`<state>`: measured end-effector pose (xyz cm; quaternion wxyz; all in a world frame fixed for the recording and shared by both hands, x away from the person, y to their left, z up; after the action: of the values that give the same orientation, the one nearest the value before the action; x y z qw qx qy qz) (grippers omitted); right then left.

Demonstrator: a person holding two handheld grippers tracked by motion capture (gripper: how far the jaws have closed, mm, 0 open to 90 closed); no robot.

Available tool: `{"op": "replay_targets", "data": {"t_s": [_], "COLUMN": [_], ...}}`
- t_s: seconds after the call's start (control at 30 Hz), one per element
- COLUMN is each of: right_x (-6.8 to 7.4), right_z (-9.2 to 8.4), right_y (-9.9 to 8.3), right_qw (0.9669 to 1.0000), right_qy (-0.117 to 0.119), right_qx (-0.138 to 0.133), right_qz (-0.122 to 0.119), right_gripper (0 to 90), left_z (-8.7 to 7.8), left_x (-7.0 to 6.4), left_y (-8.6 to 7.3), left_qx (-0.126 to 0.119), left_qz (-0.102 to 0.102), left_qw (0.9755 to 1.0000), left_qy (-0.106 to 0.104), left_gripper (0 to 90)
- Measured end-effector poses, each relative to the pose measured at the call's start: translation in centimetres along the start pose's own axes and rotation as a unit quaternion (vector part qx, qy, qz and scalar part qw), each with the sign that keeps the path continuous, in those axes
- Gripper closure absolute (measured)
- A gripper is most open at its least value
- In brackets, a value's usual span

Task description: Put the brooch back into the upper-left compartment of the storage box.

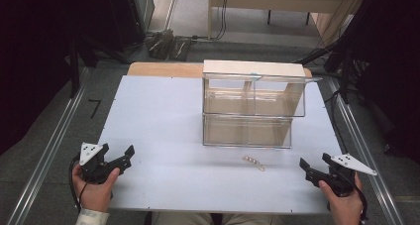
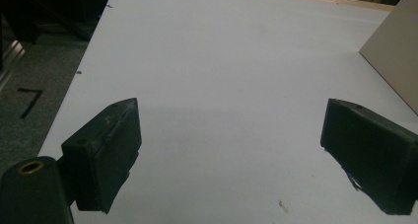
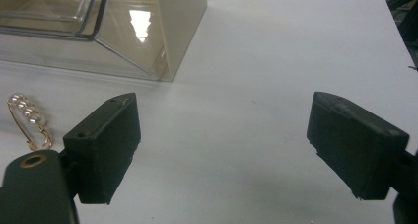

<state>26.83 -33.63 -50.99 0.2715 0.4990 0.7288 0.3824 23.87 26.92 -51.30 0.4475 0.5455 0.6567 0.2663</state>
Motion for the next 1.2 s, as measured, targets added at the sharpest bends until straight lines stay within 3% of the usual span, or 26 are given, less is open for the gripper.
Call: {"op": "replay_targets", "data": {"t_s": [0.4,0.5,0.7,1.03,1.2], "right_x": [1.5,1.9,3.4,4.4,5.3], "right_z": [0.7,0.8,1.3,1.8,2.2], "right_y": [0.0,0.0,0.2,0.3,0.3], "right_qw": [0.9996,0.9996,0.9987,0.9979,0.9968], "right_qy": [0.026,0.023,0.039,0.06,0.072], "right_qx": [0.003,0.0,-0.002,-0.002,0.001], "right_qz": [-0.013,-0.019,-0.034,-0.023,-0.034], "right_gripper": [11.5,11.5,11.6,12.3,12.4], "left_z": [0.1,0.1,0.1,0.1,0.1], "left_x": [0.0,-0.1,-0.1,-0.2,-0.2], "left_y": [0.0,0.0,0.0,0.0,0.0], "left_qx": [0.0,0.001,0.001,0.001,0.002], "left_qz": [-0.001,0.0,-0.001,-0.002,-0.001], "left_qw": [1.0,1.0,1.0,1.0,1.0], "left_qy": [-0.003,-0.002,-0.003,-0.005,-0.005], "left_gripper": [9.1,9.1,9.1,9.1,9.1]}}
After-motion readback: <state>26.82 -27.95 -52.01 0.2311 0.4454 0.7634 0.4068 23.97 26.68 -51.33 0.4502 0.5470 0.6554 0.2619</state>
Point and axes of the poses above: each handheld gripper's, and its own axes: z roughly forward along the jaws, y roughly out of its top, x roughly to its left, the point moved 4 cm from there along z, roughly forward along the jaws, and after that the axes turned 7 degrees about -z, right-handed, at the moved point
